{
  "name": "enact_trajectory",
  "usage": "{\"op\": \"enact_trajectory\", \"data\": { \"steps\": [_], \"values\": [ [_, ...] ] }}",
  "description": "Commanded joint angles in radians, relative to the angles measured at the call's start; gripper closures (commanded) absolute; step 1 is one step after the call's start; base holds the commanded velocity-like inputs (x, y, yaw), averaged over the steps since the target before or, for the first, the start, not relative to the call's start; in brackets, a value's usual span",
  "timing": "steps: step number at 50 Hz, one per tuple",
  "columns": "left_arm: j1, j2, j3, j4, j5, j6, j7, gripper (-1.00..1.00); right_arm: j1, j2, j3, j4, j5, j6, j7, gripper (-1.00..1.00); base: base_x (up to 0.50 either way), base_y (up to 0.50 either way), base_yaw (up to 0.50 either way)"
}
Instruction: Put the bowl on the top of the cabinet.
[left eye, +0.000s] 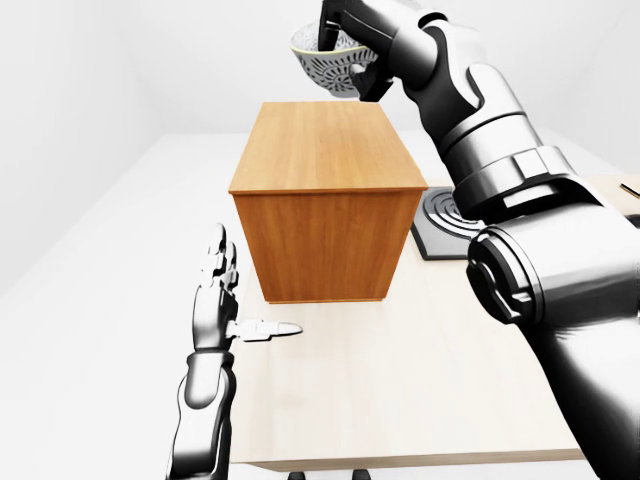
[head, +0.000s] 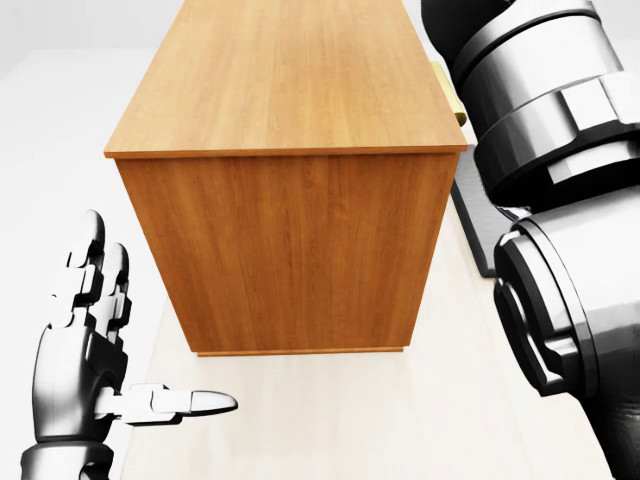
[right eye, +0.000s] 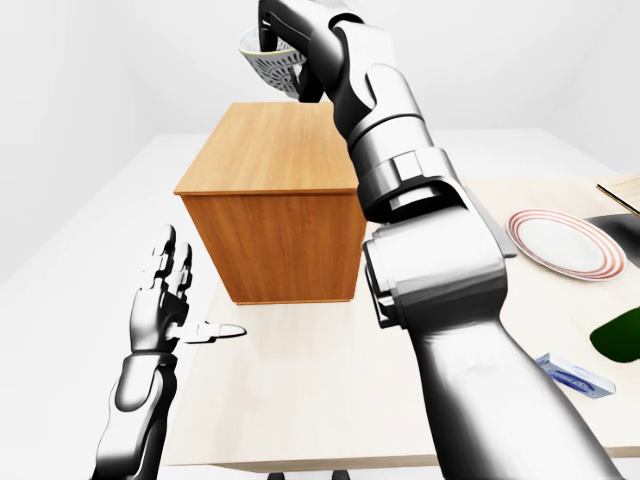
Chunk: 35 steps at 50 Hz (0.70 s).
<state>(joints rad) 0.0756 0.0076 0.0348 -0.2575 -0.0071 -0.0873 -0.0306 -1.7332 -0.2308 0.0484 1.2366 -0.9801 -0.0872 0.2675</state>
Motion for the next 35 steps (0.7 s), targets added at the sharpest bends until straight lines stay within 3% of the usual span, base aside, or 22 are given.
{"op": "enact_trajectory", "data": {
  "steps": [1,11,35],
  "values": [
    [-0.007,0.000,0.003,0.004,-0.002,0.000,0.004,-1.00,0.009,0.054,0.003,-0.035,-0.095,0.000,-0.017,1.00,0.00,0.00,0.00],
    [-0.008,0.002,0.005,0.008,-0.003,0.000,0.003,-1.00,0.036,0.102,0.014,-0.058,-0.106,0.000,-0.018,1.00,0.00,0.00,0.00],
    [0.005,0.000,-0.007,0.000,0.004,0.000,-0.011,-1.00,0.126,0.100,0.022,-0.059,-0.130,0.000,-0.053,1.00,0.00,0.00,0.00]
  ]
}}
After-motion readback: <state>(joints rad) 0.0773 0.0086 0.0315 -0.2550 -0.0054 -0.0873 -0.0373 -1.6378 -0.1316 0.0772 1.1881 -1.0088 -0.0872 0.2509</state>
